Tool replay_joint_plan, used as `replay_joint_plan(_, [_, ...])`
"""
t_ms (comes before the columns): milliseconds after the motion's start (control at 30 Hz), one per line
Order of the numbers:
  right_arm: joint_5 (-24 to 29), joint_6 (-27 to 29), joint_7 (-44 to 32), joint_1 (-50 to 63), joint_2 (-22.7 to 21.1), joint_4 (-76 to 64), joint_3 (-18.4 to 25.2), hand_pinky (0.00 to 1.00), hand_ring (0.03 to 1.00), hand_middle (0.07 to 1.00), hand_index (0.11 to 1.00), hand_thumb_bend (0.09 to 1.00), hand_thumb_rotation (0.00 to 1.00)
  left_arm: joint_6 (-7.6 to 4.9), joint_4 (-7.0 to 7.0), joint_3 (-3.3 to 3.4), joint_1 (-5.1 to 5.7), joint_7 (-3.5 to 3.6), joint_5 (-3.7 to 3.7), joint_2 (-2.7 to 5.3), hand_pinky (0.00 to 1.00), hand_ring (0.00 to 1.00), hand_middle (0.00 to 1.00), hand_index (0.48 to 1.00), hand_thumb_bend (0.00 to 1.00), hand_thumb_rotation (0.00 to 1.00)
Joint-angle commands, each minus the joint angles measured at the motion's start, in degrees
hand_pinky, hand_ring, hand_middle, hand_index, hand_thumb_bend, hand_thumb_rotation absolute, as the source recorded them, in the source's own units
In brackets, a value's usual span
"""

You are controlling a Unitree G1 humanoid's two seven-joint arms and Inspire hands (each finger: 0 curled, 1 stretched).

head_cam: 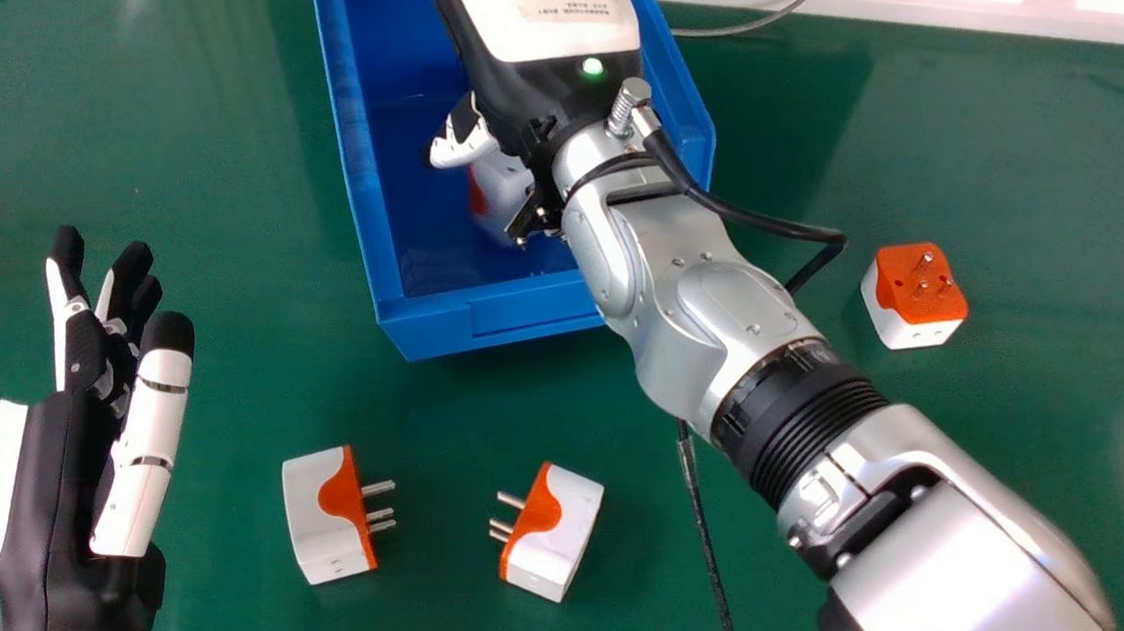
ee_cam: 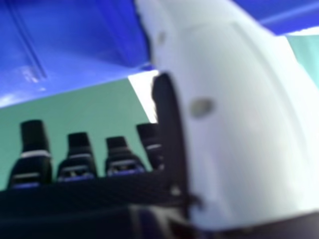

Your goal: Pick all objects and put in blue box

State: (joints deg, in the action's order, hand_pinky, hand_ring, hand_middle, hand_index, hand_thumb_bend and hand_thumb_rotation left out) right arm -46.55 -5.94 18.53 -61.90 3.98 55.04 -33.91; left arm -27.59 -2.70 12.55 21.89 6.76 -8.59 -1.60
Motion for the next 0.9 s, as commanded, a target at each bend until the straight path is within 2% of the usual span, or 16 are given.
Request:
replay_joint_plan(0, [0.54, -0.45, -0.10, 0.53, -0.63, -4.11, 0.79, 0.82, 0.939, 0.978, 0.928, 0.494, 0.00, -1.36, -0.16, -0.14, -0.43, -0.31, 0.64, -0.08, 0.99, 0.98, 0.98, 0.964, 0.42, 0.74])
replay_joint_plan(167, [-0.27, -1.32, 0.68, 8.49, -3.70, -17.66, 1.37, 0.78, 0.926, 0.969, 0.920, 0.520, 0.00, -1.45, 0.03, -0.44, -0.76, -0.67, 0.77, 0.16, 0.99, 0.98, 0.98, 0.960, 0.43, 0.74])
replay_joint_plan(267, [-1.99, -2.28, 1.21, 17.07, -6.17, -30.13, 1.38, 0.77, 0.924, 0.967, 0.924, 0.664, 0.00, -1.99, 0.82, -0.63, -1.24, -0.42, 0.63, 0.06, 0.99, 0.98, 0.98, 0.960, 0.43, 0.73])
replay_joint_plan(367, [-2.91, -2.82, 0.43, 26.09, -8.03, -42.46, 1.67, 0.76, 0.930, 0.964, 0.933, 0.727, 0.00, -2.50, 1.69, -0.67, -1.77, -0.32, 0.68, -0.08, 1.00, 0.99, 0.98, 0.971, 0.41, 0.73])
replay_joint_plan(500, [-3.87, -2.25, 0.32, 37.83, -10.84, -55.61, 1.53, 0.70, 0.921, 0.962, 0.920, 0.700, 0.00, -3.31, 3.33, -0.57, -2.74, -0.08, 0.56, -0.26, 1.00, 0.99, 0.99, 0.980, 0.38, 0.76])
replay_joint_plan(533, [-3.74, -1.04, 1.19, 40.46, -11.57, -57.56, 1.62, 0.70, 0.908, 0.952, 0.906, 0.691, 0.01, -3.55, 3.77, -0.52, -2.95, -0.12, 0.72, -0.32, 1.00, 0.99, 0.99, 0.977, 0.39, 0.75])
replay_joint_plan(567, [-3.71, 0.93, 2.52, 42.95, -12.68, -58.97, 1.71, 0.69, 0.895, 0.940, 0.892, 0.661, 0.04, -3.31, 3.94, -0.58, -3.08, 0.26, 0.00, -0.31, 1.00, 0.99, 0.99, 0.974, 0.39, 0.75])
replay_joint_plan(600, [-3.38, 3.57, 3.97, 45.69, -14.09, -60.24, 1.94, 0.68, 0.878, 0.932, 0.885, 0.648, 0.05, -3.28, 4.02, -0.64, -3.15, 0.22, 0.09, -0.34, 1.00, 0.99, 0.99, 0.976, 0.38, 0.75])
replay_joint_plan(633, [-3.45, 6.02, 5.41, 48.24, -15.56, -61.22, 2.16, 0.68, 0.873, 0.927, 0.885, 0.623, 0.07, -3.39, 4.14, -0.64, -3.20, 0.13, 0.39, -0.43, 1.00, 0.99, 0.99, 0.975, 0.37, 0.75])
replay_joint_plan(700, [-3.35, 10.94, 8.69, 52.72, -18.04, -62.21, 2.84, 0.68, 0.865, 0.919, 0.881, 0.596, 0.14, -3.58, 4.33, -0.50, -3.26, -0.38, 1.60, -0.64, 1.00, 0.99, 0.99, 0.973, 0.38, 0.78])
replay_joint_plan(800, [-3.09, 17.31, 13.25, 59.02, -20.84, -62.61, 4.33, 0.66, 0.838, 0.894, 0.856, 0.594, 0.21, -3.84, 4.66, -0.41, -3.57, 0.09, 0.85, -0.71, 1.00, 0.99, 0.99, 0.970, 0.39, 0.76])
replay_joint_plan(867, [-2.94, 19.34, 14.12, 62.19, -21.63, -63.17, 5.26, 0.66, 0.841, 0.892, 0.847, 0.595, 0.24, -4.06, 4.95, -0.33, -3.76, 0.16, 0.71, -0.76, 1.00, 0.99, 0.99, 0.968, 0.38, 0.76])
